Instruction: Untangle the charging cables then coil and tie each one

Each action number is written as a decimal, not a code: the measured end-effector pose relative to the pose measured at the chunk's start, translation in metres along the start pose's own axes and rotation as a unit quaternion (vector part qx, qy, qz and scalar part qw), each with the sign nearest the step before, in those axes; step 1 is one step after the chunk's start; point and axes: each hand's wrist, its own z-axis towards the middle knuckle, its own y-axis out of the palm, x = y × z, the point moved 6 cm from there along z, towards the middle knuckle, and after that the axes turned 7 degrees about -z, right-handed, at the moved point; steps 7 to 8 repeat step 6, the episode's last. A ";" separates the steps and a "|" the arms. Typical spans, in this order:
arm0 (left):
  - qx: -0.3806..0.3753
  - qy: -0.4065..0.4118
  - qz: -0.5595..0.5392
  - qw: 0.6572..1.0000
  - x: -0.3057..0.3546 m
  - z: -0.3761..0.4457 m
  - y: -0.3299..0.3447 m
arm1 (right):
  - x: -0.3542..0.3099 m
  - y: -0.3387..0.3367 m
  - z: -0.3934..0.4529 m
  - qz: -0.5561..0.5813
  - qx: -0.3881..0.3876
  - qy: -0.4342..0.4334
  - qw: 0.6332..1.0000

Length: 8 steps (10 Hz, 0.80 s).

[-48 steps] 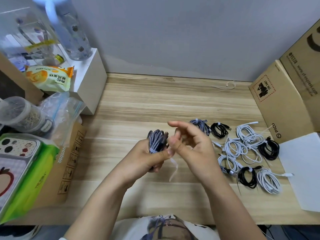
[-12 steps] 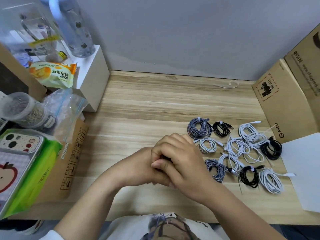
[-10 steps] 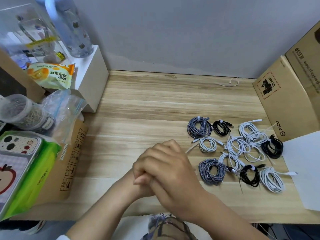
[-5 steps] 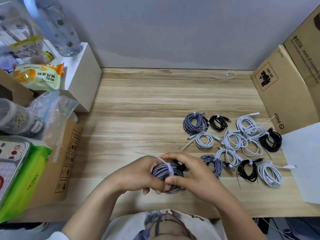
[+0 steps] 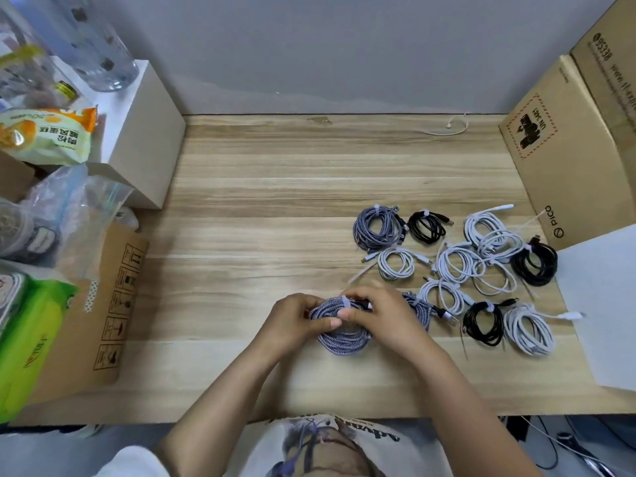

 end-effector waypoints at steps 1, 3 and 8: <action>0.051 -0.058 -0.031 0.997 -0.021 0.018 0.007 | 0.013 0.005 0.018 -0.052 0.012 0.032 0.998; 0.108 -0.044 0.013 0.993 -0.024 0.032 0.015 | 0.027 0.007 0.032 -0.121 0.022 0.054 0.991; 0.142 -0.049 0.066 0.987 -0.030 0.039 0.014 | 0.021 0.000 0.033 -0.097 0.028 0.038 0.994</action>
